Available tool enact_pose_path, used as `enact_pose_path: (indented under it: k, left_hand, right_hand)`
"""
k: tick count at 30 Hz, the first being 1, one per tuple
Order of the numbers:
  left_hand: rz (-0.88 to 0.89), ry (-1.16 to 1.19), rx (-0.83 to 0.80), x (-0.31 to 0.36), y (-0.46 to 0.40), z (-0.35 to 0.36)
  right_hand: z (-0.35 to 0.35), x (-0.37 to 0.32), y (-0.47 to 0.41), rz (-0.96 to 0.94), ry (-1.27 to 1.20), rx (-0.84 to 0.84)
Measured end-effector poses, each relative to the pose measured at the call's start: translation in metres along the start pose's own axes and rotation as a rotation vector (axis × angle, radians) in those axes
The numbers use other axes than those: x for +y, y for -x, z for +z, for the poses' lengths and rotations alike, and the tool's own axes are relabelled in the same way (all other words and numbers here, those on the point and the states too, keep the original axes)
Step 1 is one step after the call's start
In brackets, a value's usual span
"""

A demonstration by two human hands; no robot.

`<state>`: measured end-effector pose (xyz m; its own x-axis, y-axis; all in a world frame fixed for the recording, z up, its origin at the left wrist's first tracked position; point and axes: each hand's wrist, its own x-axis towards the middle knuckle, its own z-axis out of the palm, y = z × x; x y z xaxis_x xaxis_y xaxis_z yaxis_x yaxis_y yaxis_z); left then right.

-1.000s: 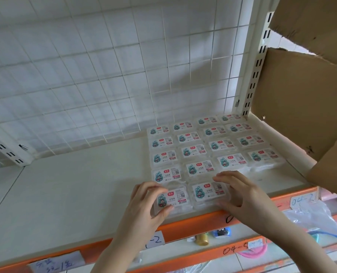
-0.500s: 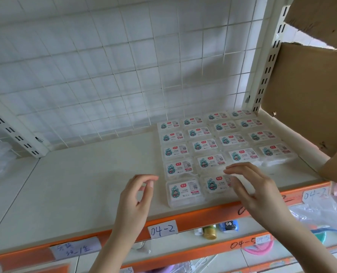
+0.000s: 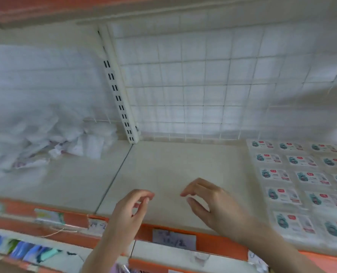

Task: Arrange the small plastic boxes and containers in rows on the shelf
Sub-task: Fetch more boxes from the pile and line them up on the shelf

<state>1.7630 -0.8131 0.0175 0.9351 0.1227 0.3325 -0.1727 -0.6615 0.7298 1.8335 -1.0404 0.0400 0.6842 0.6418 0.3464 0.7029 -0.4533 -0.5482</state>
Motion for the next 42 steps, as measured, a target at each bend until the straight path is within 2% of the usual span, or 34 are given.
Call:
enact_pose_path:
  k: [8, 16, 19, 22, 25, 29, 35, 38, 42]
  left_hand:
    - [-0.147, -0.257, 0.117, -0.085, 0.009, -0.119]
    - [-0.268, -0.538, 0.295, -0.149, -0.001, -0.192]
    - [-0.348, -0.602, 0.362, -0.168, -0.011, -0.208]
    - [-0.496, -0.658, 0.408, -0.186, -0.021, -0.218]
    - [-0.625, -0.659, 0.365, -0.199, -0.029, -0.222]
    - [-0.704, -0.609, 0.312, -0.208, -0.040, -0.220]
    - [-0.750, -0.684, 0.285, -0.207, -0.050, -0.212]
    - [-0.791, -0.575, 0.265, -0.197, -0.058, -0.209]
    - [-0.760, -0.609, 0.165, -0.186, -0.058, -0.195]
  right_hand:
    - [0.099, -0.065, -0.118, -0.105, 0.006, -0.188]
    - [0.178, -0.105, -0.202, -0.041, -0.014, -0.205]
    - [0.196, -0.111, -0.232, 0.075, -0.047, -0.131]
    - [0.205, -0.115, -0.260, 0.354, -0.227, -0.010]
    - [0.212, -0.114, -0.282, 0.565, -0.333, 0.027]
    - [0.219, -0.112, -0.297, 0.692, -0.473, 0.057]
    - [0.227, -0.112, -0.304, 0.700, -0.573, 0.071]
    - [0.228, -0.110, -0.294, 0.652, -0.561, 0.028]
    - [0.222, -0.105, -0.281, 0.626, -0.552, 0.010]
